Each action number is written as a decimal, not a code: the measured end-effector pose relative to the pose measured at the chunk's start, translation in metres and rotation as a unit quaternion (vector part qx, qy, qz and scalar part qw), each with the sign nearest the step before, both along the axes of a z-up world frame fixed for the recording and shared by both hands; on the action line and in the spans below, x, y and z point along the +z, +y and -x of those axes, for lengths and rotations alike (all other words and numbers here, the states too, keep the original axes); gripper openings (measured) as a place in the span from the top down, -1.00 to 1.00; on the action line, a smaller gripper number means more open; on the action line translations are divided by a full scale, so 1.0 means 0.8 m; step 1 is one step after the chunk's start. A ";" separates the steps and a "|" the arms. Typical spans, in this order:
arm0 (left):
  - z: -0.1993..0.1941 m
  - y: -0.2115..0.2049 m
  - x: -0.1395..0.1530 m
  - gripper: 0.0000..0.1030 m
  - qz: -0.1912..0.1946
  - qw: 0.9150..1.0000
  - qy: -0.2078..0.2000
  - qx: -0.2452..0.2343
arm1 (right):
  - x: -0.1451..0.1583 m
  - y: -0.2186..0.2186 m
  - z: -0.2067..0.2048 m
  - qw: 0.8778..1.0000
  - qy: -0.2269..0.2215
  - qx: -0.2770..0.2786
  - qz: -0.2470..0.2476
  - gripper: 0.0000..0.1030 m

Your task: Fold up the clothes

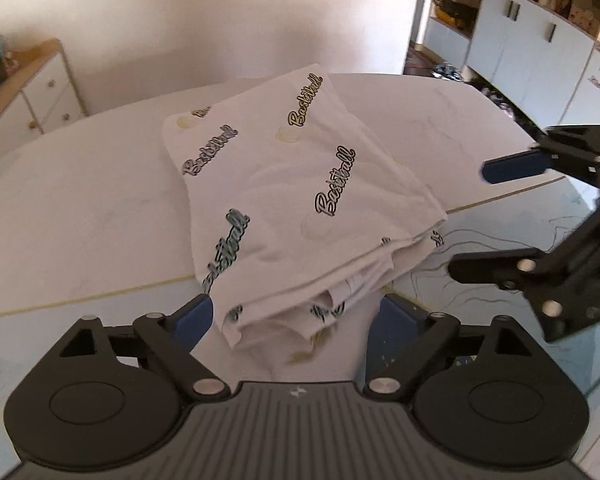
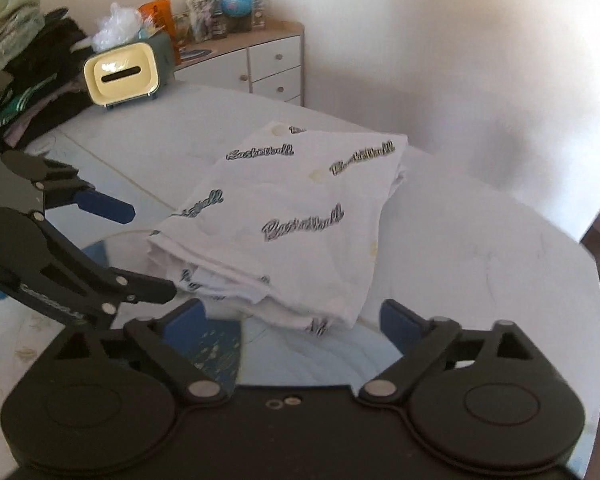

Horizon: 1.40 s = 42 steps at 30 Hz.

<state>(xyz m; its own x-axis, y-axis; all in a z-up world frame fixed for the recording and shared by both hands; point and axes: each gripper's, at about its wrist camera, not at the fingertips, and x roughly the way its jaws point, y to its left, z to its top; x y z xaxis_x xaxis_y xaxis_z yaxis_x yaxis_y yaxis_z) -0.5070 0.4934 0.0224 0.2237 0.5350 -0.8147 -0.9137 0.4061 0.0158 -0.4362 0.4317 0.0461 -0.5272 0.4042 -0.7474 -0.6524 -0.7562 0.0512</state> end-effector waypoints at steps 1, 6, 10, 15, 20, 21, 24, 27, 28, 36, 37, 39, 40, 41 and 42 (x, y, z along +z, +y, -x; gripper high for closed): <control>0.000 -0.007 0.003 -0.76 -0.006 1.000 0.004 0.005 | 0.001 -0.006 -0.004 1.000 0.001 -0.005 0.001 -1.00; -0.005 -0.042 0.022 -0.76 -0.026 0.999 0.004 0.024 | 0.010 -0.040 -0.023 0.999 0.008 -0.027 -0.021 -1.00; -0.005 -0.068 0.036 -0.76 -0.025 0.999 -0.010 0.036 | 0.017 -0.068 -0.043 0.999 0.014 -0.037 -0.036 -1.00; -0.013 -0.101 0.040 -0.76 -0.031 0.999 0.002 0.032 | 0.020 -0.093 -0.064 0.998 0.014 -0.047 -0.037 -1.00; -0.021 -0.124 0.040 -0.76 -0.032 0.998 0.021 0.049 | 0.021 -0.112 -0.077 0.997 0.021 -0.072 -0.036 -1.00; -0.022 -0.128 0.041 -0.76 -0.036 0.998 0.025 0.051 | 0.021 -0.115 -0.080 0.996 0.024 -0.077 -0.034 -1.00; -0.023 -0.140 0.046 -0.76 -0.038 0.997 0.021 0.059 | 0.022 -0.123 -0.083 0.995 0.028 -0.088 -0.033 -1.00; -0.021 -0.150 0.052 -0.76 -0.042 0.996 0.020 0.074 | 0.024 -0.127 -0.083 0.995 0.030 -0.095 -0.031 -1.00; -0.020 -0.153 0.054 -0.76 -0.043 0.996 0.021 0.078 | 0.024 -0.128 -0.082 0.994 0.030 -0.097 -0.030 -1.00; -0.010 -0.164 0.060 -0.76 -0.045 0.994 0.019 0.094 | 0.021 -0.134 -0.081 0.994 0.030 -0.103 -0.023 -1.00; -0.009 -0.164 0.059 -0.76 -0.044 0.994 0.018 0.095 | 0.021 -0.135 -0.081 0.994 0.029 -0.102 -0.023 -1.00; -0.008 -0.165 0.057 -0.76 -0.044 0.994 0.021 0.097 | 0.020 -0.137 -0.080 0.994 0.028 -0.100 -0.024 -1.00; -0.007 -0.165 0.056 -0.76 -0.043 0.994 0.020 0.098 | 0.020 -0.137 -0.080 0.994 0.026 -0.100 -0.024 -1.00; -0.006 -0.166 0.056 -0.76 -0.042 0.994 0.019 0.099 | 0.020 -0.138 -0.079 0.994 0.026 -0.100 -0.024 -1.00; -0.005 -0.166 0.055 -0.76 -0.042 0.994 0.018 0.100 | 0.020 -0.139 -0.079 0.994 0.026 -0.100 -0.023 -1.00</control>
<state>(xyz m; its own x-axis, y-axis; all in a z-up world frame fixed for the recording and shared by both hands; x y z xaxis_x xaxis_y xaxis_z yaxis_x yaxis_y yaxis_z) -0.5030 0.3606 0.0668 0.0770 0.6317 -0.7714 -0.9744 0.2116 0.0760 -0.3728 0.3203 0.0619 -0.4697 0.5385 -0.6995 -0.7874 -0.6138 0.0562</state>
